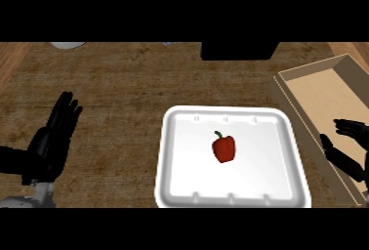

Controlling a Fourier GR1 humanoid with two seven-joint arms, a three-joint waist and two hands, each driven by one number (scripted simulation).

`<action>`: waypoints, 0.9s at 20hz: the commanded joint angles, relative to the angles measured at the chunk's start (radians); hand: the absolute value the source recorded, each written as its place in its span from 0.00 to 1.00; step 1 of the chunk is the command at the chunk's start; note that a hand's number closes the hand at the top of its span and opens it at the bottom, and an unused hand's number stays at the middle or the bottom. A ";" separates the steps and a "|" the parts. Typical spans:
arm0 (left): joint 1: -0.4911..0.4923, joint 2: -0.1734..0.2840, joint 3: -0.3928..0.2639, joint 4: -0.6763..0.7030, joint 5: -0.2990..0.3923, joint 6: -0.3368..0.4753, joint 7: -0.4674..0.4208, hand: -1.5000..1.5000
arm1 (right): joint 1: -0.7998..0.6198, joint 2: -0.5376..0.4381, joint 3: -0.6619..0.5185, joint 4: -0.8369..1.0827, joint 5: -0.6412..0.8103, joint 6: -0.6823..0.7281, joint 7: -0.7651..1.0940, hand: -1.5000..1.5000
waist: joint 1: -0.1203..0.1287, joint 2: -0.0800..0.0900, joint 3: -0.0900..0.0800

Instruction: Pick the bell pepper from the tray and place it in the cardboard box

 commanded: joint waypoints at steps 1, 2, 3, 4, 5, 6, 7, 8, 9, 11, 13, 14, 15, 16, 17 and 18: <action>-0.031 -0.041 0.014 -0.007 0.026 0.031 0.056 0.50 | 0.076 0.065 0.055 -0.059 0.161 -0.161 -0.110 0.00 | 0.003 -0.005 0.002; -0.083 -0.007 0.040 0.009 0.026 0.011 0.086 0.50 | 0.034 0.056 0.088 -0.050 0.197 -0.148 -0.096 0.00 | 0.009 -0.003 0.002; -0.054 -0.021 0.004 -0.072 0.018 0.053 0.164 0.50 | 0.012 -0.016 0.069 -0.053 0.190 -0.090 -0.045 0.00 | 0.015 -0.005 0.002; 0.002 -0.047 -0.005 -0.016 -0.003 0.024 0.050 0.50 | 0.070 -0.004 0.139 -0.128 0.256 -0.120 0.001 0.00 | 0.011 -0.005 0.001; -0.072 -0.057 0.004 0.018 -0.009 0.039 0.071 0.50 | 0.038 -0.085 0.118 -0.172 0.244 -0.058 0.093 0.00 | 0.005 -0.004 0.000; -0.097 -0.047 0.025 0.039 0.009 0.028 0.085 0.50 | 0.031 -0.107 0.161 -0.197 0.290 -0.056 0.174 0.00 | 0.005 -0.004 -0.001; -0.068 -0.036 0.029 -0.004 0.032 0.014 0.097 0.50 | 0.013 -0.178 0.157 -0.193 0.293 0.007 0.233 0.00 | 0.015 -0.005 -0.001; -0.081 -0.058 0.014 0.012 0.014 0.038 0.098 0.50 | 0.022 -0.231 0.164 -0.216 0.294 0.066 0.262 0.00 | 0.008 -0.005 -0.002; -0.081 -0.042 0.018 -0.017 0.014 0.042 0.116 0.50 | 0.041 -0.255 0.210 -0.222 0.316 0.111 0.294 0.00 | 0.015 -0.006 -0.002; -0.086 -0.043 0.026 0.042 0.010 0.021 0.082 0.50 | 0.008 -0.278 0.285 -0.308 0.320 0.198 0.427 0.00 | 0.017 -0.002 -0.005; -0.091 -0.071 -0.015 0.022 -0.017 0.045 0.095 0.50 | -0.016 -0.338 0.272 -0.362 0.251 0.311 0.546 0.00 | 0.013 -0.004 -0.003; -0.086 -0.085 -0.009 0.039 -0.010 0.039 0.074 0.50 | -0.047 -0.330 0.293 -0.422 0.251 0.324 0.633 0.00 | 0.016 -0.004 -0.003; -0.080 -0.052 0.013 0.014 -0.001 0.026 0.099 0.50 | -0.069 -0.311 0.309 -0.456 0.252 0.326 0.710 0.00 | 0.022 -0.005 -0.002; -0.113 -0.074 0.020 0.080 0.002 0.013 0.074 0.50 | -0.078 -0.312 0.310 -0.484 0.225 0.360 0.739 0.00 | 0.011 -0.003 -0.001; -0.088 -0.090 0.000 0.060 -0.025 0.037 0.061 0.50 | -0.089 -0.314 0.308 -0.555 0.200 0.377 0.813 0.00 | 0.011 -0.005 -0.001; -0.099 -0.079 -0.005 -0.008 -0.024 0.052 0.140 0.50 | -0.149 -0.293 0.286 -0.513 0.180 0.402 0.828 0.00 | 0.021 -0.005 0.001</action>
